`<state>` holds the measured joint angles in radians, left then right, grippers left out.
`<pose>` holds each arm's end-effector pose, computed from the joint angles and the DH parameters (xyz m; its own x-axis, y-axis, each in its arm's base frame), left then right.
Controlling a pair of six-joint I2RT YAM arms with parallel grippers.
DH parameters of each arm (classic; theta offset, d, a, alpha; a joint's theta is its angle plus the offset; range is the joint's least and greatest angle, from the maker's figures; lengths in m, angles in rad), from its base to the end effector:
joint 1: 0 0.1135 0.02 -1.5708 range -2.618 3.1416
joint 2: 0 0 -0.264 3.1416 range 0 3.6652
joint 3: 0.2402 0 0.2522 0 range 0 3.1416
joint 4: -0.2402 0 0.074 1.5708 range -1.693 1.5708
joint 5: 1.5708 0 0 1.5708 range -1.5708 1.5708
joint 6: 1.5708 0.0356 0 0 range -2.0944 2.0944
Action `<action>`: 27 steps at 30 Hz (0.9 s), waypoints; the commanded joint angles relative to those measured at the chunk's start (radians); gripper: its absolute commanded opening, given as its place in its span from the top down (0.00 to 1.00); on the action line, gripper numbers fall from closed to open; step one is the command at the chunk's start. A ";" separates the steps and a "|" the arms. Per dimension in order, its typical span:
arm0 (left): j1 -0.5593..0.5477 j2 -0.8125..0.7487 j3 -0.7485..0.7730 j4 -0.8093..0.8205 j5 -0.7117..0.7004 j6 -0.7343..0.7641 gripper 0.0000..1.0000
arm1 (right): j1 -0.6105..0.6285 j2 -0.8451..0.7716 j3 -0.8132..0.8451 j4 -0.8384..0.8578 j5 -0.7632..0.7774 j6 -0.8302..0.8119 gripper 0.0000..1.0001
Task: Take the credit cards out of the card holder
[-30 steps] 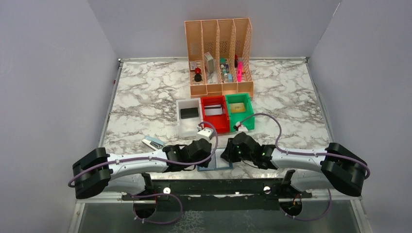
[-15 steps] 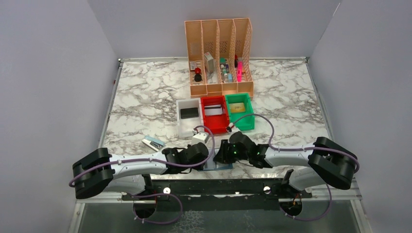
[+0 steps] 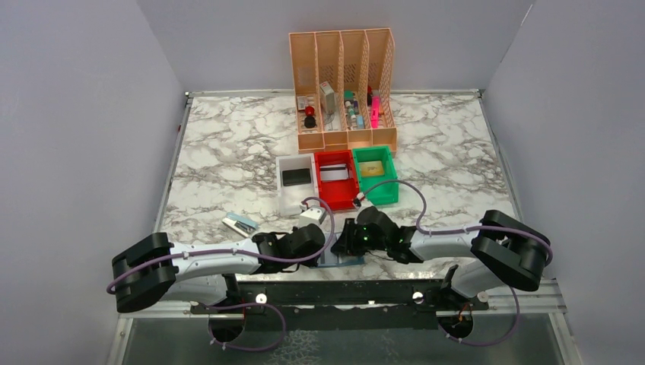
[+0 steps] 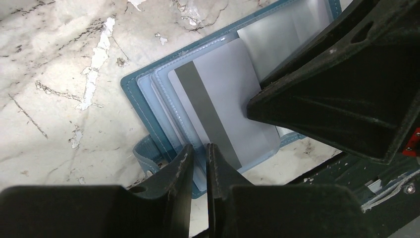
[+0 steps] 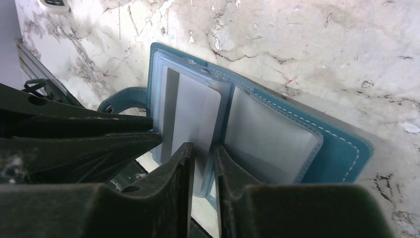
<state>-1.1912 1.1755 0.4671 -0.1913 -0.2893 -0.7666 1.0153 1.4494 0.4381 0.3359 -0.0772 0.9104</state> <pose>0.0875 -0.1919 0.1587 -0.7809 0.1633 -0.6029 0.3926 0.8791 -0.2704 0.1318 0.2176 0.1313 -0.8963 0.0490 -0.4407 -0.2787 0.7107 0.6459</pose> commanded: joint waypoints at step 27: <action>0.002 0.033 -0.033 -0.039 -0.063 -0.045 0.87 | -0.090 -0.122 -0.093 -0.030 -0.093 -0.065 0.99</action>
<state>-1.1912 1.1820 0.4603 -0.1799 -0.3233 -0.8143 0.9394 1.3514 0.3592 0.3420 -0.1486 0.8948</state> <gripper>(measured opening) 0.137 0.016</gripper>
